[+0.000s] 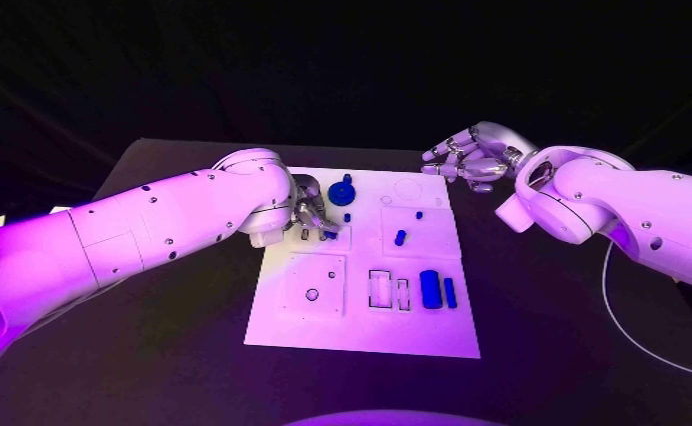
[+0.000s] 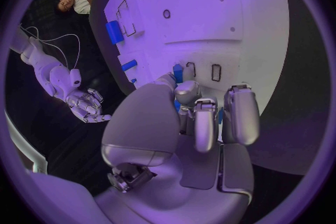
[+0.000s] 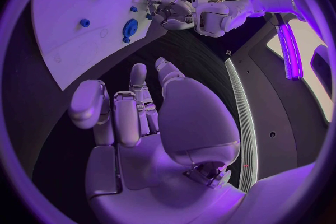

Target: Assemble the parts on the task board

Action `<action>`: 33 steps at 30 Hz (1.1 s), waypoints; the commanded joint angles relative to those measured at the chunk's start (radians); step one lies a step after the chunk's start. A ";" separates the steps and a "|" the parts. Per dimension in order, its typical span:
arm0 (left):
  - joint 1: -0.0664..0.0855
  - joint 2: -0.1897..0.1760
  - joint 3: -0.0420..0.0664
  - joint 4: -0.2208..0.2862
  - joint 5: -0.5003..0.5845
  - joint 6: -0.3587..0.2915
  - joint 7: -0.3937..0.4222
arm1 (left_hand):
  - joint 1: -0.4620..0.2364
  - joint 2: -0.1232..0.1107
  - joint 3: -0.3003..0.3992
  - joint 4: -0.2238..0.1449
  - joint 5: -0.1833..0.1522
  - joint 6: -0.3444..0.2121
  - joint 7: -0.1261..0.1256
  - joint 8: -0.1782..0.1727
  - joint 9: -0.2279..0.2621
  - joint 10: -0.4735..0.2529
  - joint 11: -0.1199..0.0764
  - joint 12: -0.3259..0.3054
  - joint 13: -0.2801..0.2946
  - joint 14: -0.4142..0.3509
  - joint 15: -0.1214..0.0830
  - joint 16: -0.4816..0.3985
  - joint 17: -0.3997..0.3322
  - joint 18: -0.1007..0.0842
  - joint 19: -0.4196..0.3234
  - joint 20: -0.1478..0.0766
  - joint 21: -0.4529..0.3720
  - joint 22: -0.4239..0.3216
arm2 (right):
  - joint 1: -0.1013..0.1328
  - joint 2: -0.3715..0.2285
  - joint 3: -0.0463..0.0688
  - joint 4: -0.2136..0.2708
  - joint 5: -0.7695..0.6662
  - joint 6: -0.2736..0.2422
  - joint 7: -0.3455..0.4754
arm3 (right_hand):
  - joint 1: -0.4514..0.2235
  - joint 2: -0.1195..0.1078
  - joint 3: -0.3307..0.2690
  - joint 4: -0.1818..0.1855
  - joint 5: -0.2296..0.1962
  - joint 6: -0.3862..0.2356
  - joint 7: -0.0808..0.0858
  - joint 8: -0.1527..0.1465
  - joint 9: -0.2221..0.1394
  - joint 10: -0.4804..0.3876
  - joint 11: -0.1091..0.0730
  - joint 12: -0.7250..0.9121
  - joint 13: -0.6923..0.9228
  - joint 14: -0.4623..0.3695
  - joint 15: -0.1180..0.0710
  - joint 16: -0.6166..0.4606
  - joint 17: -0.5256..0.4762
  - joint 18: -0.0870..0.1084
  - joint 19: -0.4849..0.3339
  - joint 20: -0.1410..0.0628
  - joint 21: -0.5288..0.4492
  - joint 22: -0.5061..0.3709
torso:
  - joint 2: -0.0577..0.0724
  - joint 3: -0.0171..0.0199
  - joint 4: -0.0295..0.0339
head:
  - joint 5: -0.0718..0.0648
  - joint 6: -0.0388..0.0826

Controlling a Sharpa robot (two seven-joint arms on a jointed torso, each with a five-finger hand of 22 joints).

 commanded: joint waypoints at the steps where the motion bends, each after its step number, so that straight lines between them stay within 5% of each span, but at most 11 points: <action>1: -0.003 -0.005 -0.002 0.004 0.003 0.013 -0.001 | -0.064 -0.072 0.301 -0.169 0.000 0.005 0.004 0.022 0.028 0.013 0.001 0.000 -0.002 0.103 0.004 0.002 0.263 -0.008 -0.003 0.008 -0.003 0.002 | -0.001 0.002 0.000 -0.001 -0.006 0.019 0.005 | -0.002 0.008 -0.004 -0.001 -0.006 0.008 0.000 0.005 0.001 -0.005 0.000 -0.003 -0.001 0.039 -0.002 -0.003 -0.001 0.010 -0.007 -0.002 -0.006 -0.001 | 0.000 0.0001 0.0003 | 0.000 -0.001; 10: -0.003 -0.017 -0.002 0.008 0.005 -0.002 0.001 | -0.157 -0.105 0.443 -0.227 -0.006 -0.001 0.006 0.045 0.065 0.020 -0.002 0.002 0.000 0.103 0.007 0.002 0.263 -0.008 -0.002 0.006 -0.004 0.005 | -0.002 0.003 -0.001 -0.003 -0.005 0.022 0.006 | -0.002 0.010 -0.004 0.000 -0.006 0.008 0.000 0.005 0.001 -0.005 0.000 -0.003 -0.002 0.038 -0.002 -0.004 -0.002 0.010 -0.007 -0.002 -0.007 -0.002 | 0.000 0.0010 -0.0006 | 0.002 -0.002; 15: -0.003 -0.023 -0.002 0.009 0.000 -0.011 0.003 | -0.171 -0.109 0.464 -0.246 -0.001 -0.001 0.006 0.051 0.073 0.023 -0.003 0.006 0.003 0.103 0.007 0.002 0.263 -0.008 0.000 0.006 -0.002 0.010 | -0.002 0.004 -0.001 -0.004 -0.004 0.024 0.006 | -0.002 0.010 -0.005 0.001 -0.005 0.008 0.000 0.005 0.001 -0.005 0.000 -0.003 -0.002 0.038 -0.002 -0.004 -0.003 0.010 -0.007 -0.002 -0.007 -0.001 | 0.001 0.0012 -0.0009 | 0.002 -0.003; 19: -0.003 -0.025 -0.002 0.013 -0.016 -0.035 0.008 | -0.189 -0.122 0.482 -0.268 0.037 0.001 0.005 0.059 0.083 0.026 -0.004 0.007 0.002 0.103 0.006 0.002 0.263 -0.010 0.005 0.005 0.003 0.019 | -0.002 0.005 -0.002 -0.005 -0.004 0.026 0.008 | -0.002 0.010 -0.005 0.001 -0.005 0.008 0.000 0.005 0.001 -0.005 0.000 -0.003 -0.002 0.038 -0.002 -0.004 -0.003 0.010 -0.007 -0.002 -0.007 -0.001 | 0.001 0.0010 0.0001 | 0.002 -0.002; 33: -0.004 -0.026 -0.007 0.036 -0.081 -0.077 0.011 | -0.194 -0.120 0.490 -0.274 0.043 0.002 0.005 0.062 0.087 0.026 -0.005 0.003 -0.004 0.103 0.005 0.002 0.263 -0.013 0.011 0.004 0.010 0.031 | -0.003 0.008 -0.002 -0.006 -0.008 0.029 0.015 | -0.003 0.011 -0.006 0.002 -0.004 0.008 0.000 0.005 0.001 -0.005 0.001 -0.004 -0.003 0.038 -0.002 -0.005 -0.003 0.010 -0.007 -0.002 -0.007 -0.002 | 0.000 0.0013 0.0004 | 0.006 -0.005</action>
